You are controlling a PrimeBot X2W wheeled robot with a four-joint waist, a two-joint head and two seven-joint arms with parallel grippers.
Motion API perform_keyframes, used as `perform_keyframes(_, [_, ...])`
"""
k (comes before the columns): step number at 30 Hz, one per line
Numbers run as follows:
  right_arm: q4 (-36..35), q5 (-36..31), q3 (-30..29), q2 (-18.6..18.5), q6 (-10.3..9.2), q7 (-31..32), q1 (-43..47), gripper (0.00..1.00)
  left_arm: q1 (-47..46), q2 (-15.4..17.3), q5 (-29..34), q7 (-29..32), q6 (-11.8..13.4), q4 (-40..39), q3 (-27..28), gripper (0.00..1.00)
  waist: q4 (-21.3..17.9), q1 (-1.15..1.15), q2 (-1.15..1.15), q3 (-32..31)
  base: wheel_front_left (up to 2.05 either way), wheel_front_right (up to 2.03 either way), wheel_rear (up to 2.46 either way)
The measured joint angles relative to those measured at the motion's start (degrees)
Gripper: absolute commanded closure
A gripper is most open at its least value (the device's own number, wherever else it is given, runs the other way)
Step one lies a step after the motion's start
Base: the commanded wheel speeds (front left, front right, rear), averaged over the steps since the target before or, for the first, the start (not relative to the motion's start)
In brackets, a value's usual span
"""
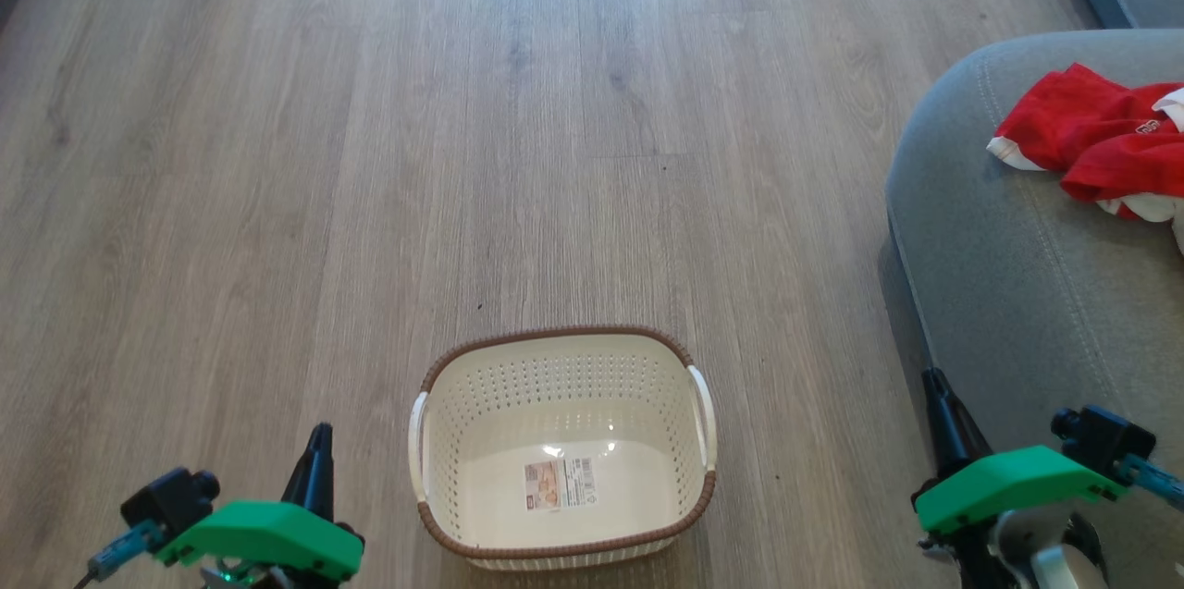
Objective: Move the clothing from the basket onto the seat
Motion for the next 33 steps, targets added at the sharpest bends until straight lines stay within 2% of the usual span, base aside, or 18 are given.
perform_keyframes(33, [-2.94,21.74,-2.99,0.29,0.0,5.52,-0.29,1.0,-1.1,-0.11,-19.15,5.26,-1.99,-2.13,2.63,1.0,0.2,0.0,0.0,0.14,0.0,0.0,0.0])
